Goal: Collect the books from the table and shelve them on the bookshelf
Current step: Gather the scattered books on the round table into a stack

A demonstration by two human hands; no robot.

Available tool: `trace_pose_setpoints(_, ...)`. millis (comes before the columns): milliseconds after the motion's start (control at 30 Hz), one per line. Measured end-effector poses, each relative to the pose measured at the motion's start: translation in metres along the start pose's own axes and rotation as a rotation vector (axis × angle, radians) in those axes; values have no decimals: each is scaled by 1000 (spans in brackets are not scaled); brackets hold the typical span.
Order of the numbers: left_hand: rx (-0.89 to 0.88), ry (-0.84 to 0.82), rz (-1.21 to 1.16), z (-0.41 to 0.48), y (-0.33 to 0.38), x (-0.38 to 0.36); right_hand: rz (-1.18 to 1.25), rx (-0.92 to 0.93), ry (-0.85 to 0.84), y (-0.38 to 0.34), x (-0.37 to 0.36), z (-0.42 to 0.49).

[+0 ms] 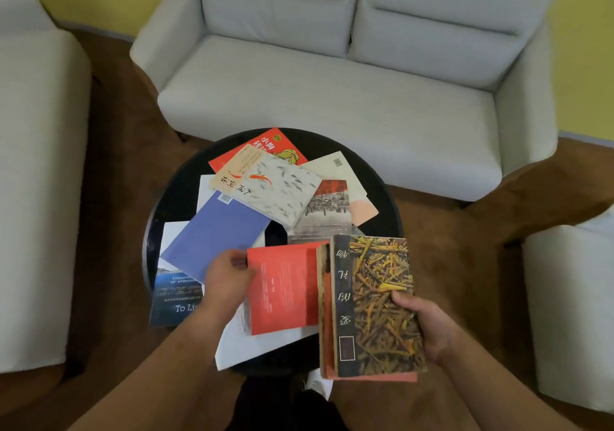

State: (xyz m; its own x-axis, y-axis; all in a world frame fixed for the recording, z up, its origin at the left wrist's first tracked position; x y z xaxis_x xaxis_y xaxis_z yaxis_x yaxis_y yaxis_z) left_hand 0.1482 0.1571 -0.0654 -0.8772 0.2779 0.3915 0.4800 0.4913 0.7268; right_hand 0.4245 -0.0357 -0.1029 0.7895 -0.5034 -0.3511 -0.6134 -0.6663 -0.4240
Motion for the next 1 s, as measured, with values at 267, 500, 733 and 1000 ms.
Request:
trace_pose_setpoints(267,69,-183,-118,14,15,-16,-384,8,-85,-52,-42,15)
trace_pose_setpoints(500,127,-321,103,14,-3,-11,-117,-89,20,-20,-38,20)
trace_pose_setpoints(733,327,-356,-179,-37,-51,-45,102,-64,66,11,-44,14)
trace_pose_setpoints(1000,194,-805,-49,-71,-22,-86,235,-17,56,26,-47,12)
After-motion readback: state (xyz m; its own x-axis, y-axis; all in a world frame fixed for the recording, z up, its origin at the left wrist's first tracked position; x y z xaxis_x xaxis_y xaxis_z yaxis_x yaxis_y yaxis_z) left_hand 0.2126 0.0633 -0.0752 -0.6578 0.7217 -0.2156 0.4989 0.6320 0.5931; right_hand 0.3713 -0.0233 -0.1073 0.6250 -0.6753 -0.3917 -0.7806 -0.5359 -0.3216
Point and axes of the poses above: each hand's wrist, its own z-axis towards the middle knuckle, its own x-axis out of the back of the hand, y = z × x, the point moved 7 cm from there along z, towards the middle knuckle, and after that the axes turned 1 degree about -y, right-handed, at the moved point
